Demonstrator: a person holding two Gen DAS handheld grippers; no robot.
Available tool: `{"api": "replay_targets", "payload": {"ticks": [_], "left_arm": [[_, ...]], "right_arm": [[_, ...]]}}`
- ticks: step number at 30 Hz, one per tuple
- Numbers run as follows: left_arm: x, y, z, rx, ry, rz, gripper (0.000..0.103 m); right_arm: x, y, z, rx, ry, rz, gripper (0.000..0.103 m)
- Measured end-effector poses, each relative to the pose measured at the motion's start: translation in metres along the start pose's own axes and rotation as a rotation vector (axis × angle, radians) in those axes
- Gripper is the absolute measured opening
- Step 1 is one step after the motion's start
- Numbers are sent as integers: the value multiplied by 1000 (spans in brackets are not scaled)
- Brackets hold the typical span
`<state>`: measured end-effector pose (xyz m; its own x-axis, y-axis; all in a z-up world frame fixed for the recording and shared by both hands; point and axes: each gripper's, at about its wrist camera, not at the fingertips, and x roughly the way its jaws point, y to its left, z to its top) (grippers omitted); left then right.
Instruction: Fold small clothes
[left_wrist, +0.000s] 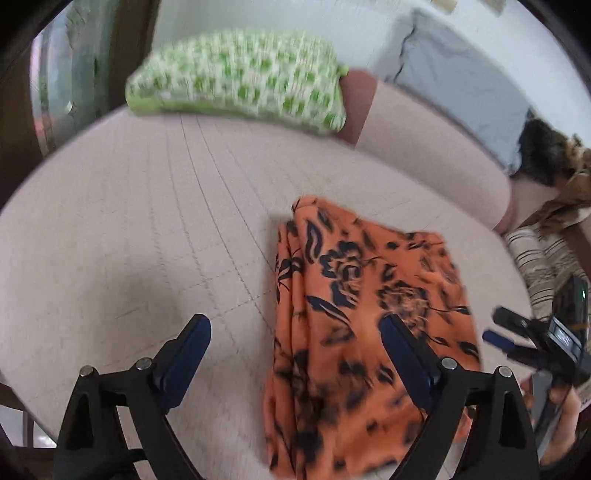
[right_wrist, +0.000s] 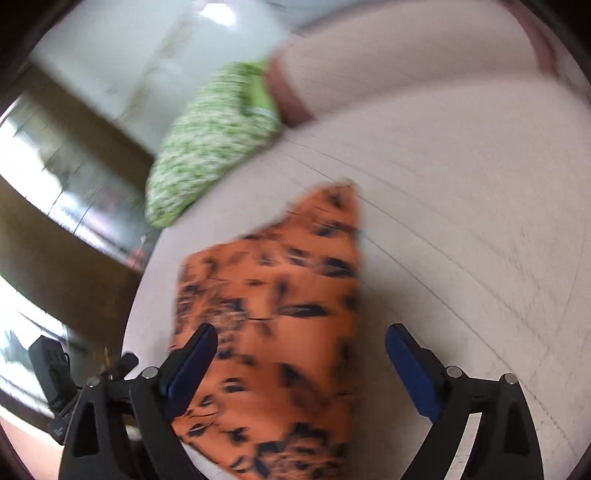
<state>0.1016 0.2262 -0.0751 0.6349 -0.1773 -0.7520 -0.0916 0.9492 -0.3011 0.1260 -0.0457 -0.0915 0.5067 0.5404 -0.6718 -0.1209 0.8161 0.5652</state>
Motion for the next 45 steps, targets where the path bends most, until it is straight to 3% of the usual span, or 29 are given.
{"api": "replay_targets", "payload": {"ticks": [2, 4, 5, 6, 8, 9, 12, 14, 22, 25, 29, 32, 33, 34, 35, 36, 38, 41, 44, 45], "left_arm": [[29, 6, 0, -33, 113, -32, 93], [52, 10, -9, -60, 223, -145, 75], [54, 12, -12, -79, 225, -155, 71], [51, 13, -11, -83, 216, -165, 58], [48, 13, -9, -87, 237, -206, 42], [47, 13, -9, -81, 237, -204, 37], [37, 6, -9, -27, 217, -194, 31], [26, -6, -6, -6, 178, -190, 30], [-24, -78, 11, 90, 19, -257, 30], [-23, -100, 17, 121, 12, -273, 30], [18, -113, 13, 120, 55, -260, 32], [79, -121, -4, 138, 206, -169, 39], [88, -116, -11, 130, 217, -143, 52], [86, -113, -12, 124, 196, -145, 55], [78, -111, -11, 126, 169, -136, 62], [69, -109, -10, 130, 145, -117, 65], [48, -106, -6, 157, 90, -95, 65], [20, -103, 2, 201, -31, -20, 72], [15, -95, 2, 210, -68, 36, 75], [19, -98, -1, 214, -59, 53, 75]], "right_arm": [[11, -16, -2, 72, 43, 51, 94], [25, -20, -8, 99, 82, 122, 94], [35, -18, -12, 92, 107, 139, 94], [41, -16, -15, 90, 120, 139, 93], [52, -10, -19, 72, 136, 126, 79], [55, -3, -19, 56, 151, 143, 52], [51, 7, -18, -3, 150, 103, 37], [39, 15, -15, -40, 131, 103, 36], [-43, 34, 20, -165, -35, 111, 35], [-68, 18, 36, -171, -86, 98, 35], [-63, -22, 47, -125, -108, 79, 35], [-33, -65, 40, -35, -57, 28, 36], [-19, -82, 34, 9, -13, -7, 39], [-8, -95, 27, 48, 24, -42, 46], [-6, -103, 21, 75, 21, -37, 47], [-12, -107, 16, 95, -14, 0, 52], [-24, -103, 16, 87, -46, -25, 57], [-57, -76, 19, -8, -153, -88, 57], [-73, -44, 20, -93, -202, -24, 61], [-73, -34, 17, -120, -200, 5, 70]]}}
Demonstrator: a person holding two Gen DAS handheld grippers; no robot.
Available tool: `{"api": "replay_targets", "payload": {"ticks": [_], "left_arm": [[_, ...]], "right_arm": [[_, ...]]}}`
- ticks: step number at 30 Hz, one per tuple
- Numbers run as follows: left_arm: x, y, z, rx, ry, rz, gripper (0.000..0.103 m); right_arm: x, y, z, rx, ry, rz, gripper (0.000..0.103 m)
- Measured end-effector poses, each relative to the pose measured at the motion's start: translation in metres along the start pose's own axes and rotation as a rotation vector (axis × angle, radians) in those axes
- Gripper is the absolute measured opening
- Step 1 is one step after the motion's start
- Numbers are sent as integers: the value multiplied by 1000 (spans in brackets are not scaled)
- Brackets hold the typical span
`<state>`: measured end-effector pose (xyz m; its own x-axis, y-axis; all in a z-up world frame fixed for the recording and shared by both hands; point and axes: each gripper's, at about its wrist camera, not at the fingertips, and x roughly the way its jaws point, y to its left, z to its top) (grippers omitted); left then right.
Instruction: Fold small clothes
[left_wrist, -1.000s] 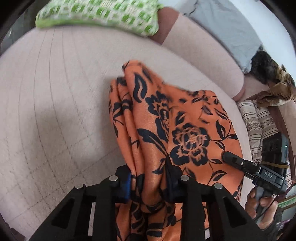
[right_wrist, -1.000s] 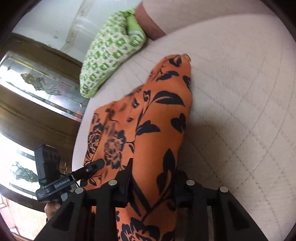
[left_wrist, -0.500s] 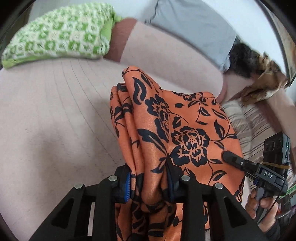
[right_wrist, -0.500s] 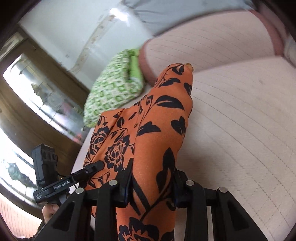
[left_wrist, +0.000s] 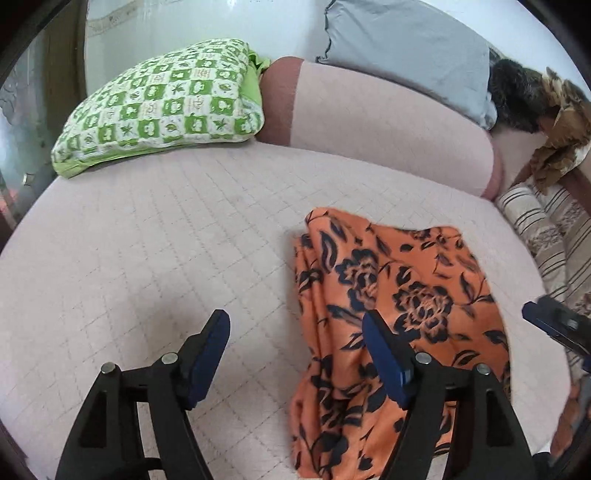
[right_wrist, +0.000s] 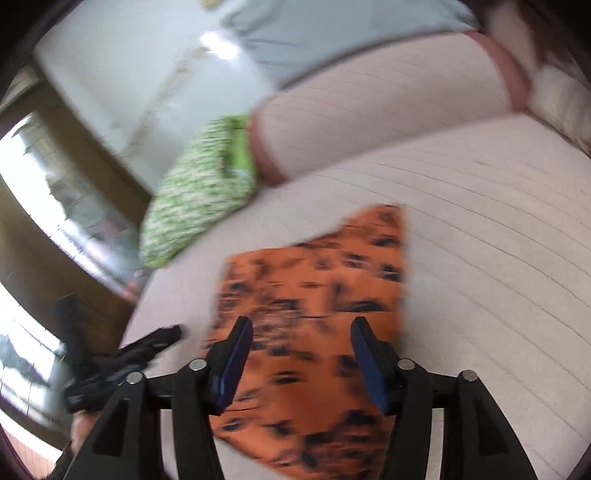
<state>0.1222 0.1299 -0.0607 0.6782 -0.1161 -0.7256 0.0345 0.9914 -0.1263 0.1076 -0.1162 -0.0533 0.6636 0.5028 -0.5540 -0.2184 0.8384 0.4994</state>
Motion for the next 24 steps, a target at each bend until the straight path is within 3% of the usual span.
{"api": "replay_targets", "payload": {"ticks": [2, 5, 7, 11, 13, 15, 17, 18, 24], "left_arm": [[10, -1, -7, 5, 48, 16, 75], [17, -3, -15, 5, 90, 32, 75], [11, -1, -18, 10, 68, 45, 75], [7, -1, -16, 34, 59, 60, 75], [4, 0, -15, 32, 52, 61, 75], [1, 3, -15, 22, 49, 60, 75], [-3, 4, -18, 11, 56, 63, 75], [-6, 6, -19, 7, 58, 58, 75], [-34, 13, -29, 20, 16, 67, 77]], "right_arm": [[11, 11, -10, -33, 40, 29, 76], [52, -12, -30, 24, 187, -75, 76], [47, -6, -26, 24, 151, -78, 76], [28, 28, -1, -94, 83, -98, 76], [30, 29, 10, -83, 63, -81, 85], [51, 20, 15, -34, 87, -102, 91], [79, -10, 7, 37, 196, -159, 91], [81, -17, 3, 53, 194, -173, 91], [16, 31, -9, -90, 37, -199, 91]]}}
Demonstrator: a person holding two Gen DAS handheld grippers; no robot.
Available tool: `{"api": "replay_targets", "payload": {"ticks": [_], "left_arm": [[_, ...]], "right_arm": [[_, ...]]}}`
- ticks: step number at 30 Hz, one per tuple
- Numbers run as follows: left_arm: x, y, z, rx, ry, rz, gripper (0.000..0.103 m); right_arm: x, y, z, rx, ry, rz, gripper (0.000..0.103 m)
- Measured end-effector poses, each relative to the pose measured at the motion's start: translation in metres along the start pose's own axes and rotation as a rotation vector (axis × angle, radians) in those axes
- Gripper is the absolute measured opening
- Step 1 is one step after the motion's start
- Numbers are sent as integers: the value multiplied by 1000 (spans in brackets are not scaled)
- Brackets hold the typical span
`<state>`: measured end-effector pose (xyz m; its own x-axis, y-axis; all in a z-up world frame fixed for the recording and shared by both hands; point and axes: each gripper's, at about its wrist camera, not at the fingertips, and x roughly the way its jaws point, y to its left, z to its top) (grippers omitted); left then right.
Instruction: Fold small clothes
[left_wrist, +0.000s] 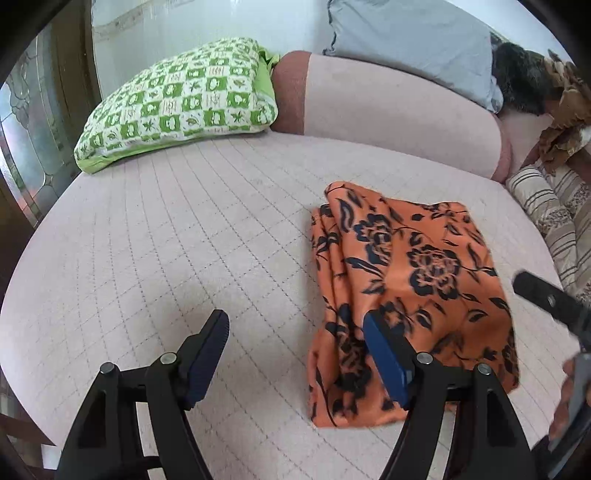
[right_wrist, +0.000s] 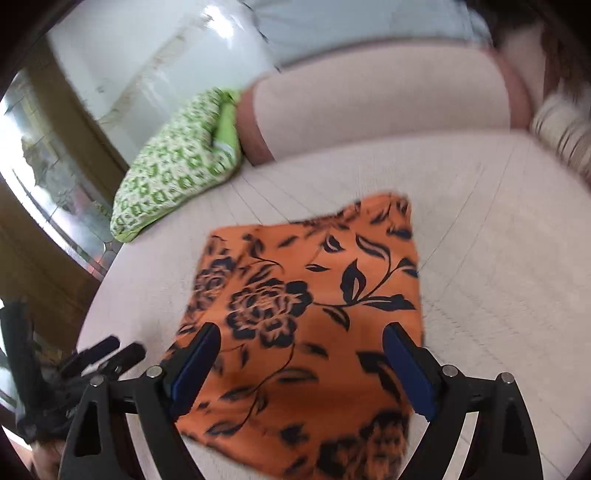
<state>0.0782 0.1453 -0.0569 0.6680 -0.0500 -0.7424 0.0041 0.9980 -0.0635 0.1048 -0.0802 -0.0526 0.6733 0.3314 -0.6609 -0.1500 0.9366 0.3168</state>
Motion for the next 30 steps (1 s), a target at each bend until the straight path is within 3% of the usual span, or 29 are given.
{"api": "replay_targets", "payload": {"ticks": [4, 6, 8, 12, 22, 30], "left_arm": [[-33, 15, -14, 11, -57, 6, 83], [-49, 20, -21, 8, -77, 12, 86], [-62, 20, -28, -12, -86, 20, 91], [-85, 19, -43, -26, -111, 8, 92], [-119, 4, -55, -14, -123, -68, 96], [-118, -8, -55, 22, -124, -60, 101]], "right_arm": [[-44, 19, -32, -77, -40, -92, 93], [-56, 22, -49, -96, -31, -146, 103], [-67, 26, -62, -117, -29, -195, 103], [-92, 33, -88, -132, -32, -264, 103], [-132, 55, -101, -210, -62, -294, 103], [-139, 56, -100, -211, -75, -295, 103]]}}
